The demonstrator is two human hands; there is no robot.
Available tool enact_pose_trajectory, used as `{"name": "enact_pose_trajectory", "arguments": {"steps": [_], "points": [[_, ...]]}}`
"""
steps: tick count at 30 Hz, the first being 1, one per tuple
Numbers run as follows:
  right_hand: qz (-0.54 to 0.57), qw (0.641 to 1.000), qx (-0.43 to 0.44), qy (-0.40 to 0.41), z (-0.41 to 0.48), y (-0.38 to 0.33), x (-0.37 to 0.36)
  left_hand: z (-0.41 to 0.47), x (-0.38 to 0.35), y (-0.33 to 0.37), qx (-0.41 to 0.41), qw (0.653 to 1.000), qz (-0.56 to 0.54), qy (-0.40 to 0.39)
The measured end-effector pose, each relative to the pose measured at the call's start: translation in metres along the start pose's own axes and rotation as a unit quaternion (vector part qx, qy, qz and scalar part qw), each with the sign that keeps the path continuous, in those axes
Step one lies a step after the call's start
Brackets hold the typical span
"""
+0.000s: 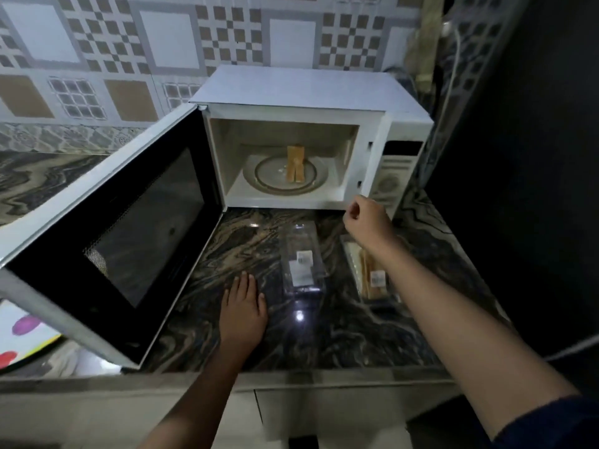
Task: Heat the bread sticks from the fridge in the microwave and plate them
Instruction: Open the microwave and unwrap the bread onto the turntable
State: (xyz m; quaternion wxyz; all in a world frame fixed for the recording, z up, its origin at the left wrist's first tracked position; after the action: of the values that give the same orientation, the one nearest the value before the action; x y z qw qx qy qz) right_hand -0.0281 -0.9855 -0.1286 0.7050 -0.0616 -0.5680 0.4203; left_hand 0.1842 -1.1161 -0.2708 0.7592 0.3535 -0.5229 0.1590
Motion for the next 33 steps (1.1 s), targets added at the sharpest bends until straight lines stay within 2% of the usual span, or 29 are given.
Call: {"name": "enact_pose_trajectory", "arguments": {"steps": [4, 9, 15, 18, 25, 33], "points": [[0.001, 1.0, -0.02, -0.002, -0.045, 0.038, 0.018, -0.031, 0.009, 0.026, 0.029, 0.997, -0.069, 0.015], [-0.04, 0.99, -0.061, -0.123, -0.086, 0.078, 0.015, -0.059, -0.003, 0.074, 0.05, 0.968, -0.244, -0.033], [-0.074, 0.963, -0.034, -0.258, -0.105, 0.093, 0.002, -0.062, -0.025, 0.116, 0.154, 0.891, -0.408, -0.124], [-0.072, 0.956, -0.011, -0.285, -0.103, 0.092, -0.001, -0.056, -0.033, 0.134, 0.17, 0.862, -0.451, -0.158], [-0.044, 0.937, 0.017, -0.347, -0.091, 0.094, 0.001, -0.047, -0.051, 0.145, 0.186, 0.827, -0.5, -0.178], [-0.1, 0.912, 0.041, -0.395, -0.075, 0.092, -0.008, -0.046, -0.055, 0.148, 0.208, 0.79, -0.542, -0.195]]}}
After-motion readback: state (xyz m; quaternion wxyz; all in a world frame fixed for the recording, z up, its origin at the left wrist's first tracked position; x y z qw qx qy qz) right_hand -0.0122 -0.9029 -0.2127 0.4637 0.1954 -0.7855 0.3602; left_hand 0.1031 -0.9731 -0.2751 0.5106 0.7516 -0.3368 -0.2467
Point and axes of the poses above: each hand's wrist, its own z-axis towards the middle knuckle, its own x-axis out of the back of the hand, y = z × x, the point moved 5 cm from there along z, towards the middle knuckle, and after that the axes turned 10 degrees about y, right-handed, at the moved point
